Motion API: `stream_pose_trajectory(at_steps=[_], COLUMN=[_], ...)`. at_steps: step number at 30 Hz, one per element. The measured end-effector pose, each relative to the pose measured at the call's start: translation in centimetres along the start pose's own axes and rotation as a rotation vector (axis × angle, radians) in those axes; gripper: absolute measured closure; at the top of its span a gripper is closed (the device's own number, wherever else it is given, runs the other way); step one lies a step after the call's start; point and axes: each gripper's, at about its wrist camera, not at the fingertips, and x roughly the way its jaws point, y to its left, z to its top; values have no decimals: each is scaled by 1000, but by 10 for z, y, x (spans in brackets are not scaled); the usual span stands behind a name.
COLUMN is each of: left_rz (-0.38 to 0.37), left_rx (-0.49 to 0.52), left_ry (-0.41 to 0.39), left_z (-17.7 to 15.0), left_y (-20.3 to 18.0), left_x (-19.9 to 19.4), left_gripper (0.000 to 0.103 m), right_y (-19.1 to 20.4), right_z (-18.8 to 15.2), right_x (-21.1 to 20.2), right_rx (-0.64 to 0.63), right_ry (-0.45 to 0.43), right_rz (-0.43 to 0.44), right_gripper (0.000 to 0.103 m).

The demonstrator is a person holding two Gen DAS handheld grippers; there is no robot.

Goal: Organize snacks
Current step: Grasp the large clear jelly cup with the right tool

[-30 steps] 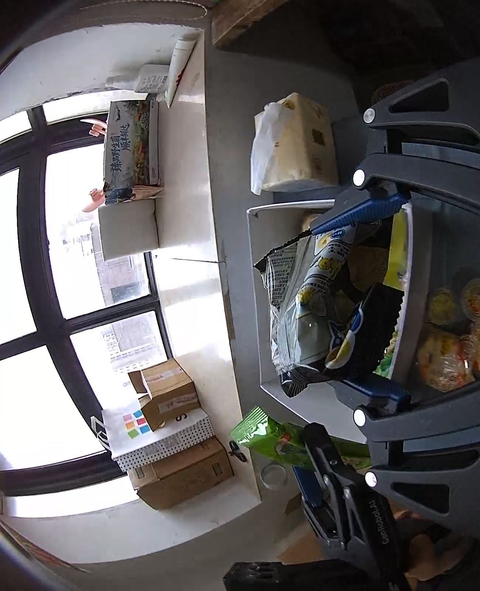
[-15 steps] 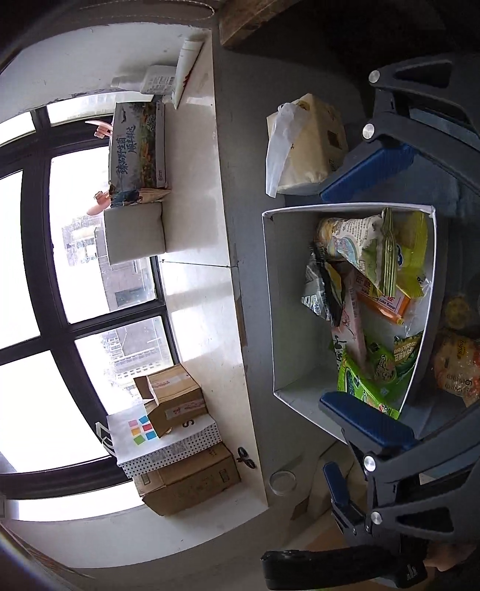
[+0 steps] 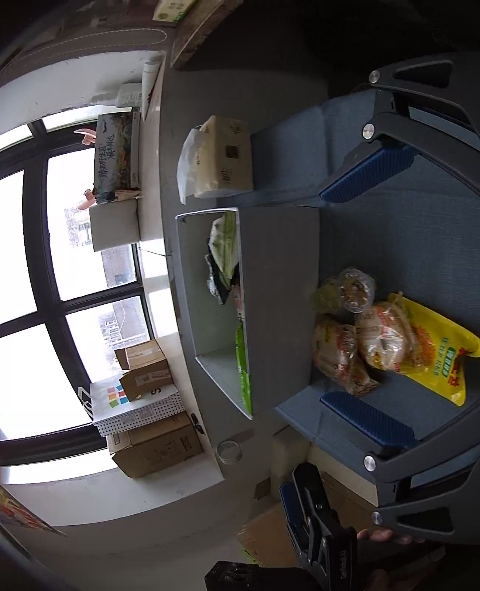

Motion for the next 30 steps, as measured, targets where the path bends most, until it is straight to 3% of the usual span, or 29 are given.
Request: stream_pose_trajectory(at_steps=[4,8,17,19,20,21,30], left_rz=[1,-19,-21,-22,-21,-21,-36], left_rx=[-51,-75,-78,-77,-76,-77,-94], left_ry=[22,71,97,100,103,107,119], left_z=[-41,-65,-72,-73,-73,-73,-73], left_y=[0,-1,-5,-6,-6,-6,-4], left_x=[-11,-9,-3,-2,-1,0,7], left_gripper=[0,0,0,0,0,0,0], right_y=[6,6,6,5,4,4,3], right_z=[-32,-39,-25,-23,-23,-23,-25], right_x=[9,37,109,120,125,129,114], right_rx=[-3,3,-60,-65,-66,-64,-64], right_ry=[49,109,216,235,255,270,242], right_rz=[-13,-27,-102,-123,-149,-171,-181], right_gripper=[0,0,0,16,46,52,52])
